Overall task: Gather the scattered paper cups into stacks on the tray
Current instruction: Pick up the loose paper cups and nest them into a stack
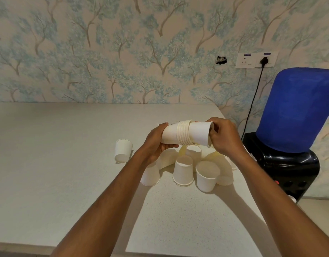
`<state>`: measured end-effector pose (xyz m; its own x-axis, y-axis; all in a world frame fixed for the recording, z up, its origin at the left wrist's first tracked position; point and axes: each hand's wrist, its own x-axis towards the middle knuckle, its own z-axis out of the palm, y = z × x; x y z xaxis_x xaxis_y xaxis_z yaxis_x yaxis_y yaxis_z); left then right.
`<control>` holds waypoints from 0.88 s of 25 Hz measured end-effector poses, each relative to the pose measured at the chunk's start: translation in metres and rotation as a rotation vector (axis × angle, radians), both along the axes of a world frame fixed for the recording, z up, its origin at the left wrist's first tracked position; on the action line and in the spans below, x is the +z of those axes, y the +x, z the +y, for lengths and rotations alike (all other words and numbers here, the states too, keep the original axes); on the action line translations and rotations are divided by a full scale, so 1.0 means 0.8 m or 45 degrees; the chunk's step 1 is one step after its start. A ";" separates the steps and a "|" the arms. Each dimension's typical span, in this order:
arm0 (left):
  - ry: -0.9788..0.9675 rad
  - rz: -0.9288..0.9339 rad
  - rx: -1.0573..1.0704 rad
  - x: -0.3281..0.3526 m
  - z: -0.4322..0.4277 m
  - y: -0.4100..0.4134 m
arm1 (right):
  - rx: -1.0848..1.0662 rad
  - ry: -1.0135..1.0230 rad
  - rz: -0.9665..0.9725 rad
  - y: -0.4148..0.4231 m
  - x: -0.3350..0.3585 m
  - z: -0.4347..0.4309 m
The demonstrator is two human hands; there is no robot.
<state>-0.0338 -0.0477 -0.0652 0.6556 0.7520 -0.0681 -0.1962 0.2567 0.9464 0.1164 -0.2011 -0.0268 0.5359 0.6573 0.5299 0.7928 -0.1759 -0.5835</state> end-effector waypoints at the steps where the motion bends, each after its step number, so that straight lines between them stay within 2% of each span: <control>1: -0.004 0.002 0.013 0.001 0.000 -0.002 | 0.017 -0.019 -0.002 -0.003 0.000 0.007; 3: 0.000 0.007 0.053 0.004 0.002 -0.007 | 0.139 -0.034 0.087 -0.012 -0.002 0.019; 7: 0.065 0.024 0.061 0.003 -0.001 -0.011 | 0.355 -0.081 0.433 -0.031 -0.013 0.038; 10: 0.068 -0.005 0.087 0.003 -0.005 -0.012 | 0.360 -0.080 0.483 -0.038 -0.018 0.049; 14: 0.040 0.006 0.181 0.003 0.006 -0.017 | 0.536 -0.178 0.652 -0.021 -0.017 0.043; 16: -0.011 -0.020 0.241 0.002 0.014 -0.023 | 0.534 -0.308 0.533 -0.007 -0.017 0.021; 19: -0.052 -0.034 0.320 0.000 0.027 -0.032 | 0.304 -0.798 0.083 0.008 -0.020 -0.017; 22: -0.081 -0.045 0.338 -0.005 0.032 -0.037 | 0.289 -1.188 -0.083 -0.005 -0.028 -0.036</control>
